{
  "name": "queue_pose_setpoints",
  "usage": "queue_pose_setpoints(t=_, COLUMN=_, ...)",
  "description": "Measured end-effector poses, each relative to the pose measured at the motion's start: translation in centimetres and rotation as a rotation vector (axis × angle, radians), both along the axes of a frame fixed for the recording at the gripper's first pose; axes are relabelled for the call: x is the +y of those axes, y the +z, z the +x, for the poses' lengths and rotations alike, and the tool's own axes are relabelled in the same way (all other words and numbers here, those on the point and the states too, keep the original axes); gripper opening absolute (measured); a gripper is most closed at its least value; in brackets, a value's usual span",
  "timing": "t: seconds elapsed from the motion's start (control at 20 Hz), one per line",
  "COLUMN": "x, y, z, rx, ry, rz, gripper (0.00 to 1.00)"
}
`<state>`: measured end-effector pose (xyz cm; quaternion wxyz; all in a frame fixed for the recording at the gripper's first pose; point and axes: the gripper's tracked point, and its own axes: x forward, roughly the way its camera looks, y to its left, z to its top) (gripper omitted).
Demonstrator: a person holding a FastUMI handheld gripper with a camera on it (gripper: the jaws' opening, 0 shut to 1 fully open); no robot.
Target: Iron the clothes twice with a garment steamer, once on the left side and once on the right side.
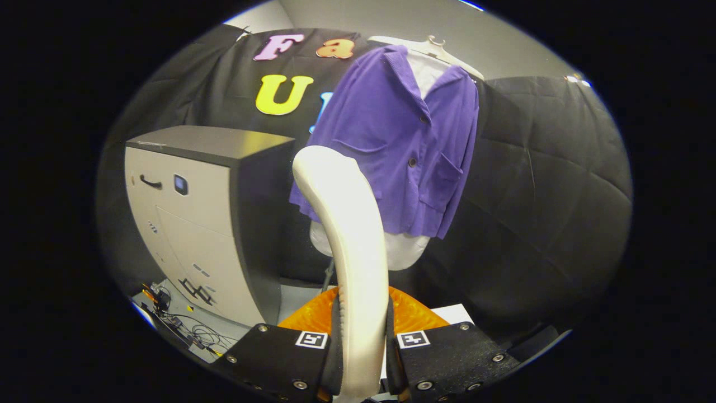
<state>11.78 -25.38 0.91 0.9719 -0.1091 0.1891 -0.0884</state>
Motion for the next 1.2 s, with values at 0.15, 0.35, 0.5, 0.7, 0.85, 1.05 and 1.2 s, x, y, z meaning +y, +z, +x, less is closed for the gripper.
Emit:
queue_pose_setpoints(t=0.15, x=2.8, y=4.9, z=-1.2, rx=-0.111, ry=0.008, rz=0.017, gripper=0.31)
queue_pose_setpoints(t=0.35, x=5.5, y=12.3, z=-2.7, rx=-0.226, ry=-0.032, rz=0.000, gripper=0.32)
queue_pose_setpoints(t=0.5, x=7.3, y=15.3, z=-3.0, rx=-0.277, ry=-0.062, rz=0.034, gripper=0.32)
queue_pose_setpoints(t=0.7, x=8.5, y=19.2, z=-3.2, rx=-0.338, ry=-0.060, rz=0.056, gripper=0.32)
queue_pose_setpoints(t=0.85, x=9.4, y=22.5, z=-3.2, rx=-0.384, ry=-0.045, rz=0.085, gripper=0.32)
queue_pose_setpoints(t=1.05, x=10.6, y=27.5, z=-2.9, rx=-0.463, ry=-0.028, rz=0.155, gripper=0.31)
queue_pose_setpoints(t=1.2, x=11.7, y=29.1, z=-3.2, rx=-0.500, ry=0.022, rz=0.174, gripper=0.31)
